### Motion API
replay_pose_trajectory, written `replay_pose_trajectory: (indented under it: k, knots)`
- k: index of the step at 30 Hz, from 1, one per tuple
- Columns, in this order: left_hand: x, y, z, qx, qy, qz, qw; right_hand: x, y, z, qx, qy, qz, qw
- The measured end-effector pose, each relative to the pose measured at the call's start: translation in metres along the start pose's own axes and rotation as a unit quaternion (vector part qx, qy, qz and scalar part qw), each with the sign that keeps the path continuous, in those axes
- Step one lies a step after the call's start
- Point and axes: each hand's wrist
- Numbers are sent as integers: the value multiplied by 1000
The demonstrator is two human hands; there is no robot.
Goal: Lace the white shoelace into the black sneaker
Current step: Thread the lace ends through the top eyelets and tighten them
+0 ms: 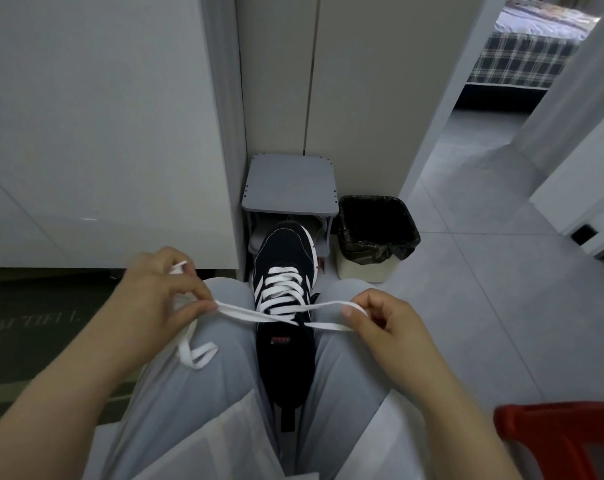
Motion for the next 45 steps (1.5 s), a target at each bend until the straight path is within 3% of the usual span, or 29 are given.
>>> replay_pose_trajectory:
  k: [4, 7, 11, 14, 16, 20, 23, 25, 28, 31, 34, 39, 45]
  knots:
    - [10, -5, -4, 21, -8, 45, 999, -7, 13, 0, 84, -36, 18, 996]
    - [13, 3, 15, 103, 34, 16, 994, -7, 21, -4, 84, -60, 35, 994]
    - [8, 17, 53, 385, 19, -49, 921, -5, 19, -7, -25, -25, 36, 999]
    - [1, 34, 62, 482, -30, -65, 873, -3, 12, -12, -91, -4, -13, 996]
    - [-1, 42, 61, 465, -64, -62, 881, -1, 7, -15, -104, 11, -26, 994]
    - [2, 51, 46, 190, -65, -90, 975, -1, 8, -16, -113, 30, -24, 993]
    - [5, 55, 44, 68, -40, -140, 987, -2, 20, -15, -72, 8, -34, 997]
    - [5, 50, 43, 56, -27, -135, 989, -4, 26, -11, -28, -1, -28, 999]
    - [8, 35, 40, 146, 0, -78, 986, -7, 31, -7, -17, -7, -6, 1000]
    - [12, 24, 47, 294, 14, -66, 953, -8, 35, -5, 13, -31, -9, 999]
    - [19, 21, 59, 435, -32, -78, 897, -7, 40, -3, 38, -54, 0, 998]
    - [16, 29, 56, 559, -102, -42, 822, -6, 43, 0, 27, -78, 5, 997]
    - [11, 42, 47, 321, -101, -64, 940, -4, 45, 3, 35, -140, 13, 989]
Point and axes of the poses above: each hand's wrist, its own x-axis away from the middle knuckle, its own y-axis out of the palm, z = x × y, and after that the axes turned 5 degrees about x, right-handed
